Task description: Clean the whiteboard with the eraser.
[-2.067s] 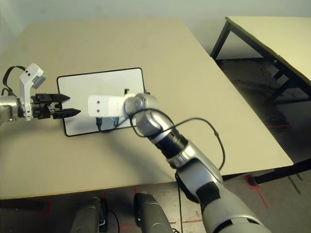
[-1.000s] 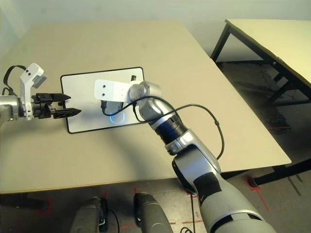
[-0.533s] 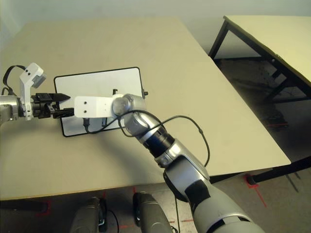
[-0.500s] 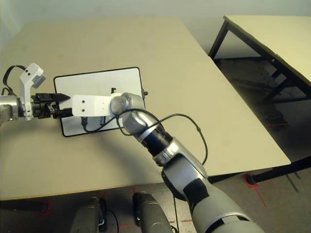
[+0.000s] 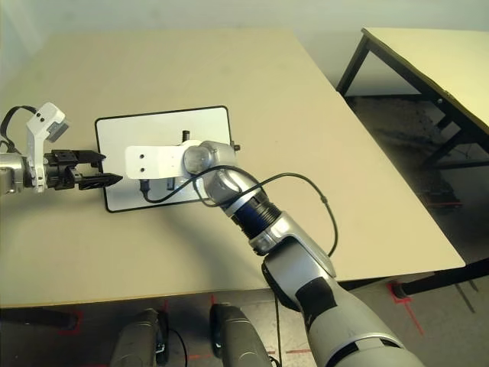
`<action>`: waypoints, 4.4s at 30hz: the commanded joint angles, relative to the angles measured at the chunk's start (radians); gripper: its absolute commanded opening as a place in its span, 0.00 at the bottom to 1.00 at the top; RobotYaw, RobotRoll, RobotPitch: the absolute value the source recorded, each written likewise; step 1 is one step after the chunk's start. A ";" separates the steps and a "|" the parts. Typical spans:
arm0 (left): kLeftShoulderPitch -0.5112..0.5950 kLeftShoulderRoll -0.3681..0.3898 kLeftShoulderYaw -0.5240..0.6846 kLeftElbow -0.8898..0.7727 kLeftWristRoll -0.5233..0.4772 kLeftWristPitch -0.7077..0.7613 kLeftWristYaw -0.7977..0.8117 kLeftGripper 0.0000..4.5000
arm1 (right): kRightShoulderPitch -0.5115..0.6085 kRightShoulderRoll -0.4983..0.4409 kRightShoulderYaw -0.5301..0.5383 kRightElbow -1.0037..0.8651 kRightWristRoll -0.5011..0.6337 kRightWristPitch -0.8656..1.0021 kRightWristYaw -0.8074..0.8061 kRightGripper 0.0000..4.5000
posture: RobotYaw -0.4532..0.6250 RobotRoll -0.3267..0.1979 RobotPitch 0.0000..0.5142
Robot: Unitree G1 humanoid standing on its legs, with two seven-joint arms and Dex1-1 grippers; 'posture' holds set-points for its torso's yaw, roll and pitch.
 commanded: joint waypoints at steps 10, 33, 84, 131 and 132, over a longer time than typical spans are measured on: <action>0.007 -0.006 -0.008 -0.002 0.008 -0.002 -0.005 1.00 | 0.025 0.049 0.026 0.010 -0.012 0.076 0.017 0.06 | 0.39 0.62 0.31; 0.044 0.001 0.015 -0.038 -0.008 0.019 0.014 1.00 | -0.022 0.138 0.029 0.143 -0.031 -0.005 -0.007 0.06 | 0.40 0.62 0.34; 0.040 0.008 0.014 -0.024 0.003 0.019 0.004 1.00 | 0.019 0.138 0.024 0.094 -0.021 0.080 0.056 0.06 | 0.40 0.62 0.36; 0.063 -0.002 0.027 -0.052 -0.006 0.036 0.020 1.00 | 0.081 0.106 0.089 -0.040 -0.037 0.064 0.103 0.06 | 0.41 0.62 0.37; 0.060 -0.004 0.026 -0.049 -0.005 0.035 0.021 1.00 | 0.084 0.104 0.089 -0.048 -0.038 0.070 0.105 0.06 | 0.41 0.62 0.37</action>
